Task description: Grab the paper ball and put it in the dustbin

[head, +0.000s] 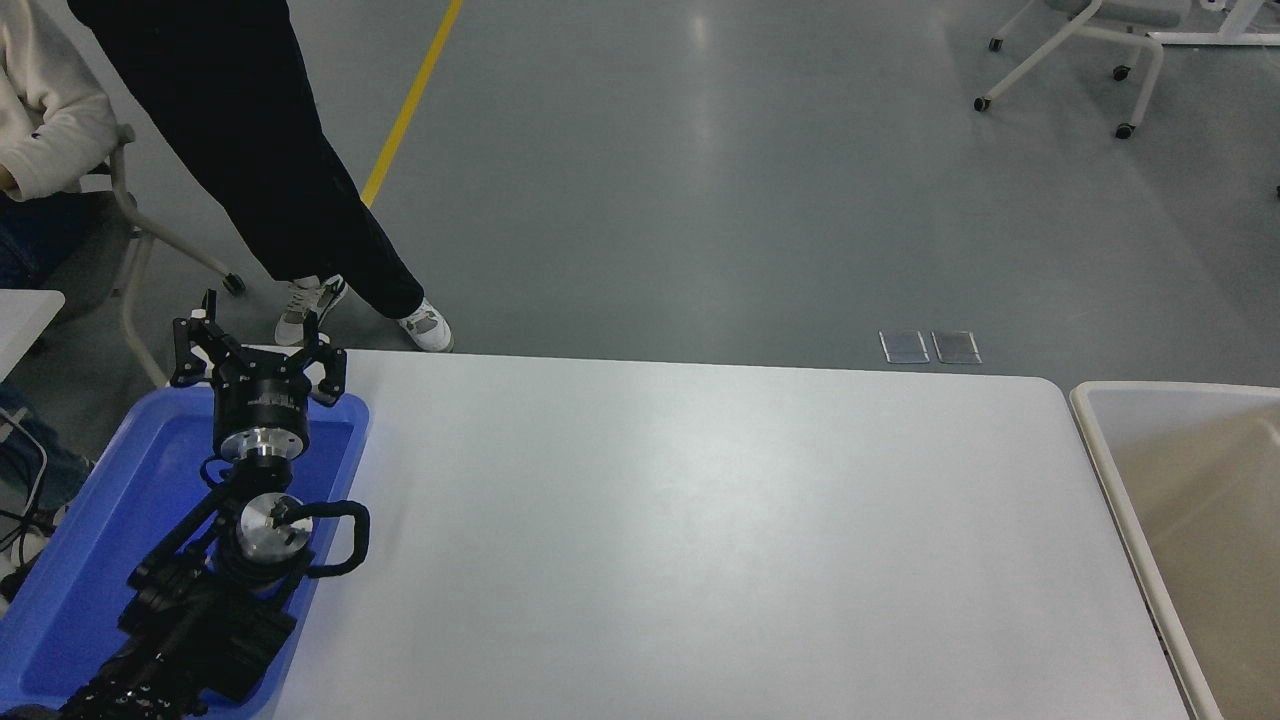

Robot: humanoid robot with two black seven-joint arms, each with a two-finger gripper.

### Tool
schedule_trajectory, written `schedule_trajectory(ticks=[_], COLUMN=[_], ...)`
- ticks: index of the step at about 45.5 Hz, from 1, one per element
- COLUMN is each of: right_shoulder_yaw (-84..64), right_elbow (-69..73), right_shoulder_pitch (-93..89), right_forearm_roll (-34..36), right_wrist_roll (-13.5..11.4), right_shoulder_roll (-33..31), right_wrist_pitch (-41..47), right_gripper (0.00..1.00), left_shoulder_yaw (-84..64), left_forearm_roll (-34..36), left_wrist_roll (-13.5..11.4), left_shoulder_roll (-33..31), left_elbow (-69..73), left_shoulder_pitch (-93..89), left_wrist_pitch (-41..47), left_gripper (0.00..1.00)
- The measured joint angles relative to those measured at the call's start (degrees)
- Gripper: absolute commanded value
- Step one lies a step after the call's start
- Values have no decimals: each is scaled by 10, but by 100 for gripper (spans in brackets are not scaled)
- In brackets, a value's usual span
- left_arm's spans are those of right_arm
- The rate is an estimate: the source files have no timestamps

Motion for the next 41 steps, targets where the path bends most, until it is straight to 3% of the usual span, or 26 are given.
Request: schedule_trajectory(ticks=[20, 41], right_shoulder_yaw=[198, 236], right_elbow=[-61, -69], right_shoulder_pitch=[-108, -158], right_forearm_roll=[25, 47], right_wrist_roll=[-3, -4], right_shoulder_roll=[92, 105], right_wrist_pitch=[-70, -85], right_gripper=[0, 0], left_shoulder_yaw=[0, 0], left_forearm_roll=[0, 0], left_wrist_roll=[0, 0], left_shoulder_roll=[0, 0], left_elbow=[0, 0], left_shoulder_pitch=[0, 0], left_wrist_pitch=[0, 0], left_gripper=[99, 99])
